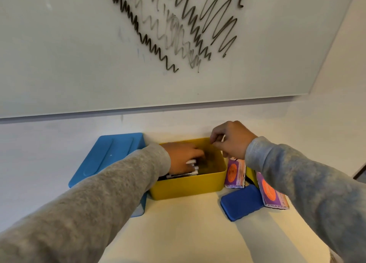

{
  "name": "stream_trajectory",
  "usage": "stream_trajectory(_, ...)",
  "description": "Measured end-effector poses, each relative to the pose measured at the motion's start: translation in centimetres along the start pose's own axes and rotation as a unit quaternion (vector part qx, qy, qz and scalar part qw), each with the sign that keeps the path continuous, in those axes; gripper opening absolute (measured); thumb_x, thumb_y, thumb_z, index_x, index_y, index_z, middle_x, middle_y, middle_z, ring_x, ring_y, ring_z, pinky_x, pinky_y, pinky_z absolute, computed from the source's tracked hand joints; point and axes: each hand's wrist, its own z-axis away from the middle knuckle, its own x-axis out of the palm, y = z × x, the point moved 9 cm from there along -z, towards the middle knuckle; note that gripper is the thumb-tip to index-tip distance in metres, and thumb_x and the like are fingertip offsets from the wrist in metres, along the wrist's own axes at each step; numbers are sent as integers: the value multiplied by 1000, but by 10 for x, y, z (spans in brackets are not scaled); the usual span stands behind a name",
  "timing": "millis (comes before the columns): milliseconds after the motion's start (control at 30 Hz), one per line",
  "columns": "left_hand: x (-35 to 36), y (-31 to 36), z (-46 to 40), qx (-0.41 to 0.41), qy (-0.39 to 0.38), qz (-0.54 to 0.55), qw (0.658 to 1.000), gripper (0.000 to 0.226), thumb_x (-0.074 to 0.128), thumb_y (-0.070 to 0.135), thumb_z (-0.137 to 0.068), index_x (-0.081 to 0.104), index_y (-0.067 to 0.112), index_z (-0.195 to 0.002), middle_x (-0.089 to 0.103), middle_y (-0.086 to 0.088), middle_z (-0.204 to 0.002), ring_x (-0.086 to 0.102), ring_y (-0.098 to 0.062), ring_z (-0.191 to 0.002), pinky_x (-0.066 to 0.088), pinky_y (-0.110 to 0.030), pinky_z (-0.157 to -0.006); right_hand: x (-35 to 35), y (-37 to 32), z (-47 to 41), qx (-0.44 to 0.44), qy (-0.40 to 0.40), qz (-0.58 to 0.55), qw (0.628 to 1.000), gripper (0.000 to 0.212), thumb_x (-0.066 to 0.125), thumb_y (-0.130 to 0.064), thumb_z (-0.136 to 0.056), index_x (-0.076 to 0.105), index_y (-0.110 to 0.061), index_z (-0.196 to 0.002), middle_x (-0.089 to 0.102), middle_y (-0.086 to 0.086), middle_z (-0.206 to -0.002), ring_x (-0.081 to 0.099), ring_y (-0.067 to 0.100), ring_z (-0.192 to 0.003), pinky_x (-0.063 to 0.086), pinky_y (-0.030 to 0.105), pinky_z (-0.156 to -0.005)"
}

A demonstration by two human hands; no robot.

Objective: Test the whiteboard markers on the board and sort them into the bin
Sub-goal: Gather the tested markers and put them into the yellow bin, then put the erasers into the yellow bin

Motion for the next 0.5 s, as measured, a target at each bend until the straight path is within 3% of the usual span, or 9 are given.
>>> stream_trajectory(167, -62, 23, -2, -12, 156, 54, 986, 17, 51, 34, -99, 55, 28, -114, 52, 8, -101, 53, -15, -91, 46, -32, -76, -41, 41, 35, 49, 63, 17, 997, 12, 65, -13, -92, 73, -19, -98, 69, -3, -86, 68, 13, -52, 45, 13, -45)
stream_trajectory(267, -80, 45, -13, -3, 194, 56, 979, 11, 51, 33, -98, 54, 30, -107, 56, 9, -99, 54, -14, -89, 49, -32, -75, -42, 73, 53, 103, 59, 42, 992, 13, 67, -18, -93, 71, -21, -105, 69, -1, -90, 68, 13, -58, 53, 19, -54)
stream_trajectory(400, -73, 67, -39, -18, 141, 41, 989, 23, 49, 44, -97, 51, 30, -115, 60, 5, -102, 57, -17, -90, 54, -37, -78, -35, 104, 74, 170, 47, 64, 982, 23, 67, -26, -95, 65, -22, -117, 64, -1, -99, 66, 19, -82, 59, 32, -77)
stream_trajectory(500, -53, 75, -59, -48, 58, 15, 997, 39, 44, 56, -97, 48, 28, -123, 63, 0, -105, 59, -21, -89, 54, -39, -78, -27, 124, 86, 211, 33, 70, 974, 31, 68, -35, -93, 61, -25, -121, 67, 1, -107, 66, 20, -90, 59, 33, -81)
